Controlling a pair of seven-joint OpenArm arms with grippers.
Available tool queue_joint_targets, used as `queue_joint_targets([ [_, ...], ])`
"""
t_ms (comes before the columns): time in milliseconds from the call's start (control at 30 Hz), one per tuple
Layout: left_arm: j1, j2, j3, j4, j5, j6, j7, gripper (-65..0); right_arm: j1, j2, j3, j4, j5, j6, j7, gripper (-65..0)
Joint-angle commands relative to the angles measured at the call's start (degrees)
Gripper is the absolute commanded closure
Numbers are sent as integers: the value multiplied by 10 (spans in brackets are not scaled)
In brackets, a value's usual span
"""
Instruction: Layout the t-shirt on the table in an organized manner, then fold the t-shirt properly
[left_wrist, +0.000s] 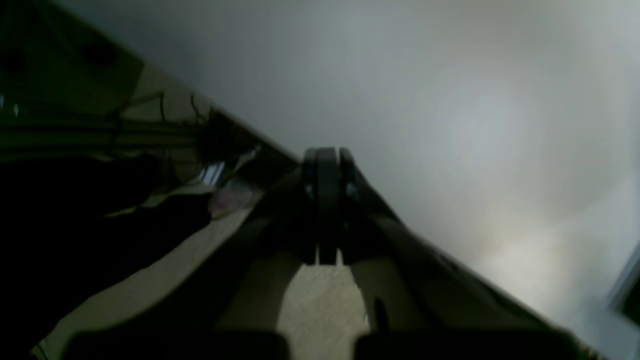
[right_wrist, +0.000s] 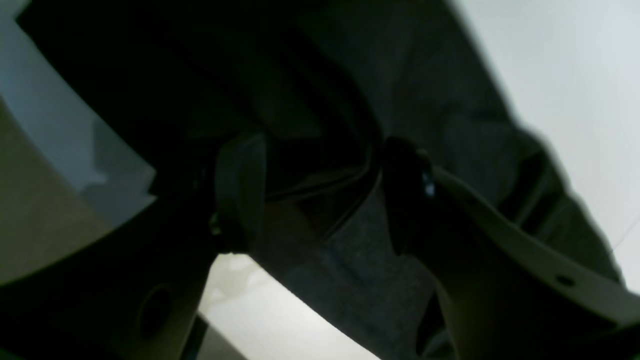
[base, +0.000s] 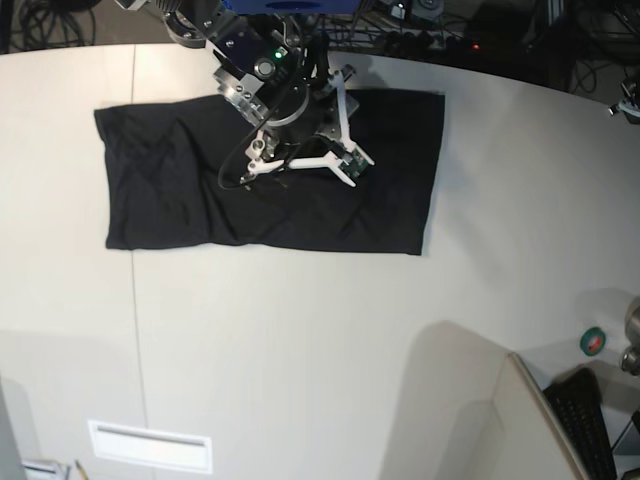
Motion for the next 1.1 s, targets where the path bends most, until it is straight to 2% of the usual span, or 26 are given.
queue_joint_targets([
  [0,6,-12,-3,4,-4,0,-17,0,14,-11,0,-3,-5,-8,15,-341],
  [167,12,-11,-3,-4,-4,0,-25,0,43,-20,2,-51,-5,-13,57,-341],
  [400,11,-10,-3,-4,-4,0,-25,0,67,-20,2,-102,-4,-13,60,-323],
  [467,11,-10,-3,-4,-4,0,-25,0,68,-20,3,-101,-4,-13,60,-237],
  [567,9,-10,-3,-4,-4,0,-25,0,76,-21,27,-103,-3,-9,60,-8],
  [700,9,-10,-3,-4,-4,0,-25,0,75,-40,101,-103,-3,-8,60,0],
  [800,8,-10,-3,-4,-4,0,-25,0,75,-41,135,-103,-1,-8,60,0],
  [1067,6,-10,-2,-4,-4,0,-21,0,79,-35,157,-117,115,-8,49,0],
])
